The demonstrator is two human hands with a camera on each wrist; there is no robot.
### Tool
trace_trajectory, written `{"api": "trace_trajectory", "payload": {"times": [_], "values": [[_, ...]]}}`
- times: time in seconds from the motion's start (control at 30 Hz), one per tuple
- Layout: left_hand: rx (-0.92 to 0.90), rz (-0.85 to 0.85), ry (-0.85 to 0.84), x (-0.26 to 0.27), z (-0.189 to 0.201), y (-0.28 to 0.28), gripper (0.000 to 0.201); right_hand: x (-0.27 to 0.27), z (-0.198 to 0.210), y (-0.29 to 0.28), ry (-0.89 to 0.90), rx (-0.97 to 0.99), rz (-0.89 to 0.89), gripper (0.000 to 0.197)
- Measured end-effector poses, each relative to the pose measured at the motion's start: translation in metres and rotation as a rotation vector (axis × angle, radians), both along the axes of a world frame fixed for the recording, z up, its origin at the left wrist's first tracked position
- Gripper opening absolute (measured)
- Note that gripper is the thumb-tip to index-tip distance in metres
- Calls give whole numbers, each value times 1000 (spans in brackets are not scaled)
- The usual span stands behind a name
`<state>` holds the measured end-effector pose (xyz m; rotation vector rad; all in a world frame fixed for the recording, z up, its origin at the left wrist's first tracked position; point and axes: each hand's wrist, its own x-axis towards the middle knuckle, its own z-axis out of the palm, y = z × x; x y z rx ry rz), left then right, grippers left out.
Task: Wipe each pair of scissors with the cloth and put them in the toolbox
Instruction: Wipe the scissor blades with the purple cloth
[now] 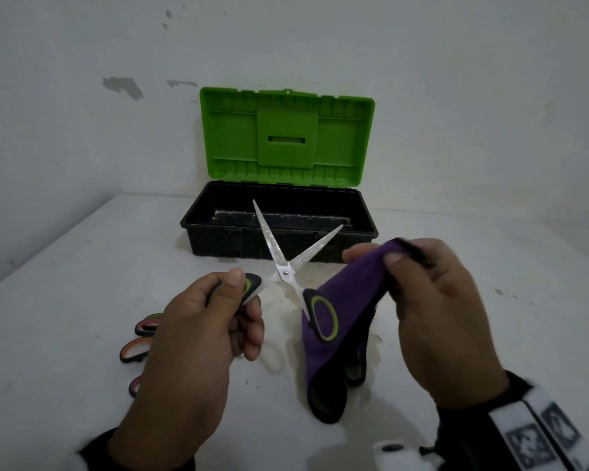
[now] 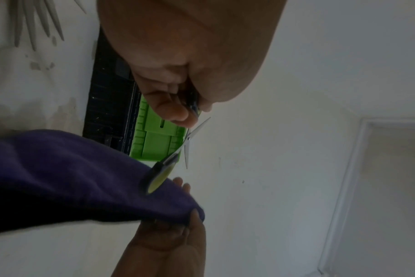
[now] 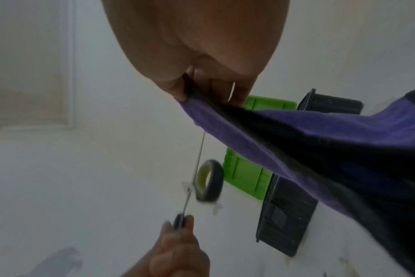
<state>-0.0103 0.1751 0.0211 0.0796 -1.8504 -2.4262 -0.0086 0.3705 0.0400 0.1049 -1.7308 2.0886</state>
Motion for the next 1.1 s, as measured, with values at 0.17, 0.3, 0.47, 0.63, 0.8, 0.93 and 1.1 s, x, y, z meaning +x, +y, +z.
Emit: {"api": "trace_trajectory", "payload": {"times": [0.17,0.3,0.47,0.63,0.8,0.93,1.1], "values": [[20,10,2,-3,3,-8,27,-4,24,23,83,-16,-177,9],[-7,-3,4,-4,1,-7,28,3,32,20,31,221,-65,20],[-50,-25,5,-3,-1,-3,29,2,13,-2,-12,611,49,24],[-115,-34,2,0,-3,-1,28,3,3,-20,38,545,-11,20],[-130,-60,9,0,-1,1,28,-4,-6,-32,32,623,-168,14],[-133,-81,32,-1,-2,1,30,-5,-7,-35,20,625,-247,20],[-106,-77,34,-2,-6,4,30,-8,-8,-32,14,598,-310,21]]}}
